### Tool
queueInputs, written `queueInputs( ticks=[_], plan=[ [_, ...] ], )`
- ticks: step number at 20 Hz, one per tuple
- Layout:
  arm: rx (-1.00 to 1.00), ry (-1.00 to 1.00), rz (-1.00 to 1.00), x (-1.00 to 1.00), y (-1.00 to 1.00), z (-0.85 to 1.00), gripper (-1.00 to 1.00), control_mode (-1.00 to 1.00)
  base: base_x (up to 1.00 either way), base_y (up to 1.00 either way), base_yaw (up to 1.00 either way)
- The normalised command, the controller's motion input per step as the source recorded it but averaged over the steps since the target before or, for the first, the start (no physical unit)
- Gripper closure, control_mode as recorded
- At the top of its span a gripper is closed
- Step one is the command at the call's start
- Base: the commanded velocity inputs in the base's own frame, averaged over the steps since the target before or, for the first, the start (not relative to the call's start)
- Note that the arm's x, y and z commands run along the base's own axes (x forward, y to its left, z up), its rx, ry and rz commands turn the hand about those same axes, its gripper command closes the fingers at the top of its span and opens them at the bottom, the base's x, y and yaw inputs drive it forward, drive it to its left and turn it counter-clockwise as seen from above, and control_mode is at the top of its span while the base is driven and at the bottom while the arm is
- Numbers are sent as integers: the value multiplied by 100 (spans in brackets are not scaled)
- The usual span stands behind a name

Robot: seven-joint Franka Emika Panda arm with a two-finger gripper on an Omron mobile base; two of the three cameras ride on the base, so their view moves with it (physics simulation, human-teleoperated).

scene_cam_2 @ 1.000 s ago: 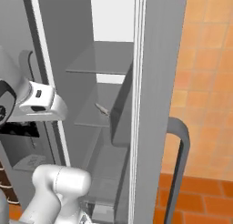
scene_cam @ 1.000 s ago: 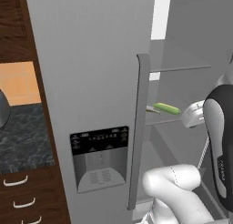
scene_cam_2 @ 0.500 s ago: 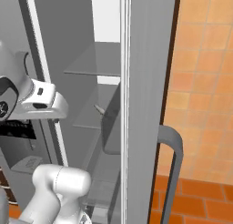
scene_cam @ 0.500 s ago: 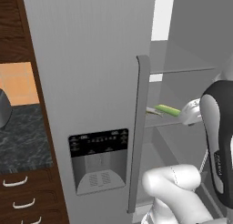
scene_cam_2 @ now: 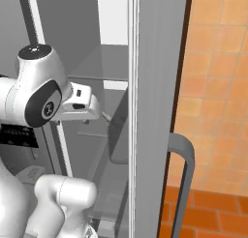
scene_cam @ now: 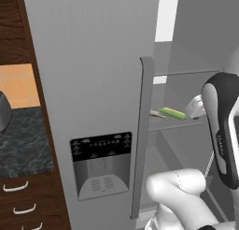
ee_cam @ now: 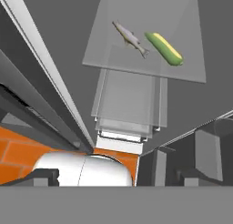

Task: Place one corn and one fish in each tupperware on the nearby counter, to pack two identical lunches.

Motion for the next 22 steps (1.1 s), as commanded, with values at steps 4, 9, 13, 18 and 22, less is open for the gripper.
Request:
queueInputs(
  ticks=[4, 9, 13, 18, 22],
  plan=[
    [0, 0, 11, 34, -14, -40, -100, -100, 0, 0, 0],
    [0, 0, 12, 58, -37, -48, -100, -100, 0, 0, 0],
    [0, -9, 8, 53, -39, -49, -100, -100, 0, 0, 0],
    [0, -5, 6, 69, -51, -27, -100, -100, 0, 0, 0],
    [0, 0, 4, 85, -32, -25, -100, -100, 0, 0, 0]
  ],
)
